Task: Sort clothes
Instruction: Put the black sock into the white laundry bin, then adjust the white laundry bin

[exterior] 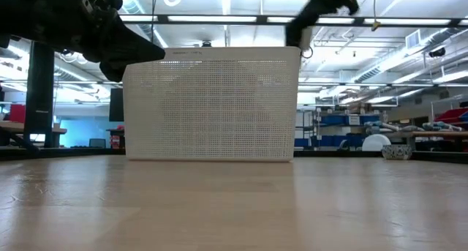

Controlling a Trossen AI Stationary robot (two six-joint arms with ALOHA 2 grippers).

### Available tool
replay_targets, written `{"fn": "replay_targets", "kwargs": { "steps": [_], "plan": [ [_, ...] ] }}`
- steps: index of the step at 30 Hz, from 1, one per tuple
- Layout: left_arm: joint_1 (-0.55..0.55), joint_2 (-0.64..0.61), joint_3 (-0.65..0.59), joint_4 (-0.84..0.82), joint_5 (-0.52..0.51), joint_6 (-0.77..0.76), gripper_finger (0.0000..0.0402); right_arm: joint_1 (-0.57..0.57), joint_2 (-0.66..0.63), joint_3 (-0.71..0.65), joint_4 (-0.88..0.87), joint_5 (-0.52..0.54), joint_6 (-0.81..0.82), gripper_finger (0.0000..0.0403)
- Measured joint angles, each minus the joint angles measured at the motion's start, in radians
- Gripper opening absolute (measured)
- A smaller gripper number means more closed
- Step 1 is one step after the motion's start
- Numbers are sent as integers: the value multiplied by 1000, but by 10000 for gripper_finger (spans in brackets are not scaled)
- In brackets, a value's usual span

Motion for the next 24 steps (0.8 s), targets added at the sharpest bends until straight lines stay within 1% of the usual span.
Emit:
{"fn": "replay_targets", "kwargs": {
  "steps": [2,4,9,13,15,20,24],
  "plan": [
    [0,0,0,0,0,0,1,4,42,57,18,-11,-70,1],
    [0,0,0,0,0,0,1,-2,93,107,24,-49,-101,1],
    [0,0,0,0,0,0,1,-35,254,207,80,-195,-106,2],
    [0,0,0,-1,-2,0,1,-51,385,291,140,-213,-133,17],
    [0,0,0,-2,-2,0,1,-56,440,340,139,-212,-150,28],
    [0,0,0,-2,-1,-2,1,-56,533,464,6,-213,-158,60],
    [0,0,0,-2,-1,-2,1,-41,542,559,-193,-224,-126,95]
  ]
}}
